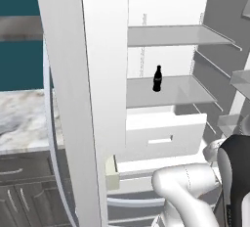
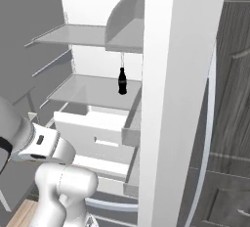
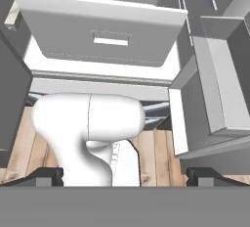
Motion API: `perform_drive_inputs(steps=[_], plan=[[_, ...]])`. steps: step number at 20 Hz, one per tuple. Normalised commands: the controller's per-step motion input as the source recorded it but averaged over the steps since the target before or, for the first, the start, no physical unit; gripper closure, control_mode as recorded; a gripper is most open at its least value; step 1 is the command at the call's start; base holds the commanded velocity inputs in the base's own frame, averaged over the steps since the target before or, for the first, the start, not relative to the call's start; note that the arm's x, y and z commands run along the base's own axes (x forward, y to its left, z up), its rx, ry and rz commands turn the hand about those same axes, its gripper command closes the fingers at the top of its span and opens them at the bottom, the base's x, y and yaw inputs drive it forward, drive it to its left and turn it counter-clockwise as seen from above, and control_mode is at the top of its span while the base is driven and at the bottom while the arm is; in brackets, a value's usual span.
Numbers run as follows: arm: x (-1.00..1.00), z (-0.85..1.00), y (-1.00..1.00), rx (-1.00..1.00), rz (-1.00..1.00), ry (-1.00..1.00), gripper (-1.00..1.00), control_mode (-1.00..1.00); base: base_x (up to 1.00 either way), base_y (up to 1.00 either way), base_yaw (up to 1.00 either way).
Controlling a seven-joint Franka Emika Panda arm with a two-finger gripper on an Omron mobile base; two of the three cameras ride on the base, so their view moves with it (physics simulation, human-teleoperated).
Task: Open the fridge, grab two sodas, and place both sodas inside the bowl with ice on the dining counter.
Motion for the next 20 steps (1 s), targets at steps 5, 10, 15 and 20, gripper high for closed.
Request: perform_drive_inputs(steps=[5, 10, 15, 20], plan=[[0.0, 0.0, 0.0, 0.0, 0.0, 0.0, -1.0, 1.0, 0.61, 0.0, -0.14], [0.0, 0.0, 0.0, 0.0, 0.0, 0.0, -1.0, 1.0, 0.62, 0.07, -0.15], [0.0, 0.0, 0.0, 0.0, 0.0, 0.0, -1.0, 1.0, 0.77, -0.05, -0.07], [0.0, 0.0, 0.0, 0.0, 0.0, 0.0, -1.0, 1.0, 0.66, -0.28, -0.01]])
